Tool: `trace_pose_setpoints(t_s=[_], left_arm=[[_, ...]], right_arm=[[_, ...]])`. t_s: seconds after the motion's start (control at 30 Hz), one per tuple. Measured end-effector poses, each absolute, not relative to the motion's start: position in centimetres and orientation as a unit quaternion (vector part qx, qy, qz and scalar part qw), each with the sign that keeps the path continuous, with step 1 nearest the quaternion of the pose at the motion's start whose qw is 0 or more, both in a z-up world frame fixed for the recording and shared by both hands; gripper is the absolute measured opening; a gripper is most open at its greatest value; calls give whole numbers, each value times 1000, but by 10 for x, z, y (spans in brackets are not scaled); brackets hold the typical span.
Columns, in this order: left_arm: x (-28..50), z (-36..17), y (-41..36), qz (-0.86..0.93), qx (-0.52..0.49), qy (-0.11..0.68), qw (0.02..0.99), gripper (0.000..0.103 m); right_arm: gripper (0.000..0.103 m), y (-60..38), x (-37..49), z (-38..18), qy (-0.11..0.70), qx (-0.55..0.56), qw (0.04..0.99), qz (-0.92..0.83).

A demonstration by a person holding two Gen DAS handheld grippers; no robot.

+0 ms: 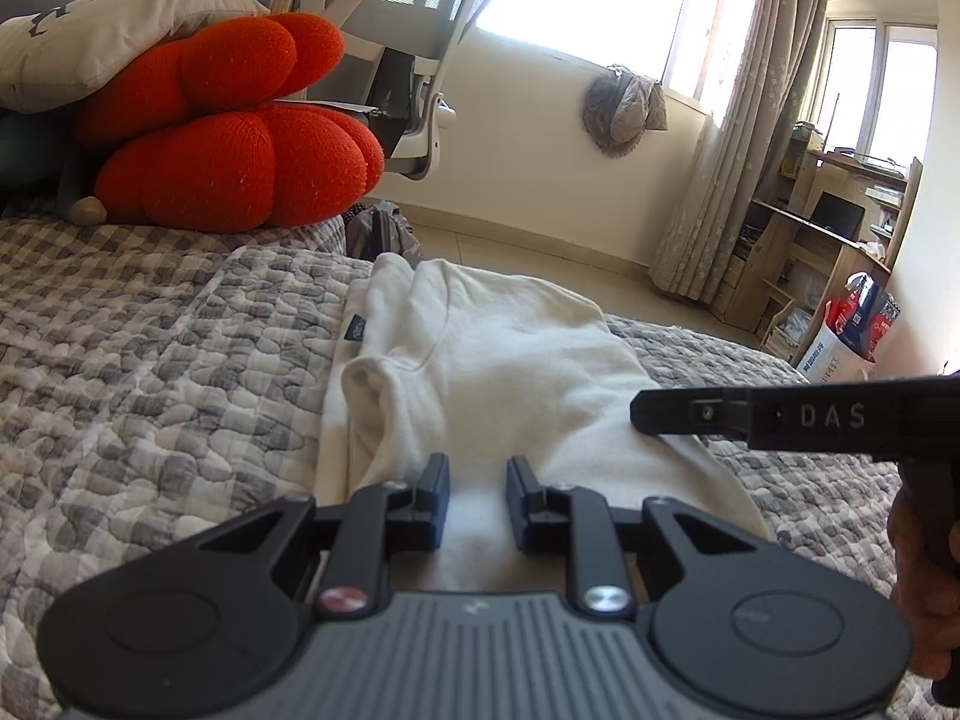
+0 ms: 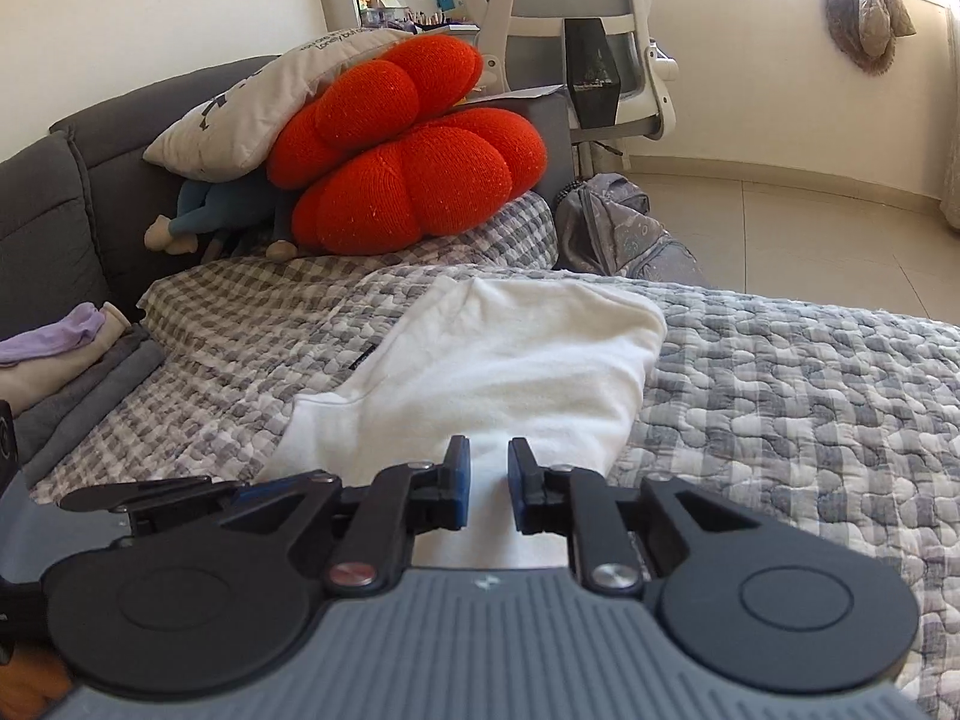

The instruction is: Fold clothes

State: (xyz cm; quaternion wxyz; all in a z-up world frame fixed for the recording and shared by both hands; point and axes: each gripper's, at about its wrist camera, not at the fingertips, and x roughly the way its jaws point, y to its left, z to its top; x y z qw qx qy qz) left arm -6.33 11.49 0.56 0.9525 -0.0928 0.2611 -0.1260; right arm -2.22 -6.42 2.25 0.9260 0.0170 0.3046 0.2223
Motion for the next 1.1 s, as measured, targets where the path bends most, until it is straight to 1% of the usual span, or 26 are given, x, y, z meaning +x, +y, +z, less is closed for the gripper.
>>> trace_pose_setpoints(t_s=[0.1, 0.17, 0.2, 0.3, 0.33, 0.4, 0.5, 0.6, 0.73, 0.83, 0.9, 0.97, 1.0, 1.03, 1.07, 1.1], left_arm=[[-64, 6, 115, -126, -93, 262, 952, 22], [-64, 6, 115, -125, -94, 262, 952, 22], [-64, 6, 115, -125, -94, 262, 952, 22], [-63, 6, 116, -126, -95, 262, 952, 22], [-63, 6, 115, -126, -95, 262, 952, 22], [-63, 6, 115, -125, -95, 263, 952, 22], [-64, 6, 116, -124, -95, 263, 952, 22], [-64, 6, 116, -123, -95, 262, 952, 22], [-63, 9, 121, -120, -101, 267, 951, 22], [-67, 14, 128, -91, -81, 271, 955, 22], [-68, 18, 139, -83, -95, 278, 952, 20], [-67, 22, 150, -72, -112, 284, 950, 20], [-66, 26, 155, -59, -117, 286, 949, 32], [-64, 30, 159, -46, -122, 288, 949, 38], [-63, 33, 162, -42, -127, 286, 949, 42], [-60, 35, 165, -51, -137, 288, 946, 43]], right_arm=[[20, -61, -30, 18, 294, -3, 931, 216], [23, -61, -33, 29, 303, -1, 929, 212], [26, -61, -37, 31, 304, 0, 928, 214], [29, -62, -47, 28, 308, -6, 927, 215], [38, -64, -47, 25, 311, 1, 926, 213], [51, -70, -46, 18, 316, 22, 925, 211], [60, -79, -43, 9, 325, 54, 921, 209], [60, -87, -41, -1, 333, 85, 916, 206], [60, -87, -45, -3, 325, 85, 919, 205], [60, -88, -48, -4, 320, 84, 921, 207], [60, -89, -49, -5, 316, 82, 923, 206], [60, -90, -49, -6, 313, 85, 923, 207], [60, -90, -48, -6, 312, 86, 923, 207], [60, -90, -49, -6, 311, 87, 923, 207], [60, -90, -49, -6, 310, 87, 924, 207], [60, -91, -49, -6, 309, 88, 924, 207]])
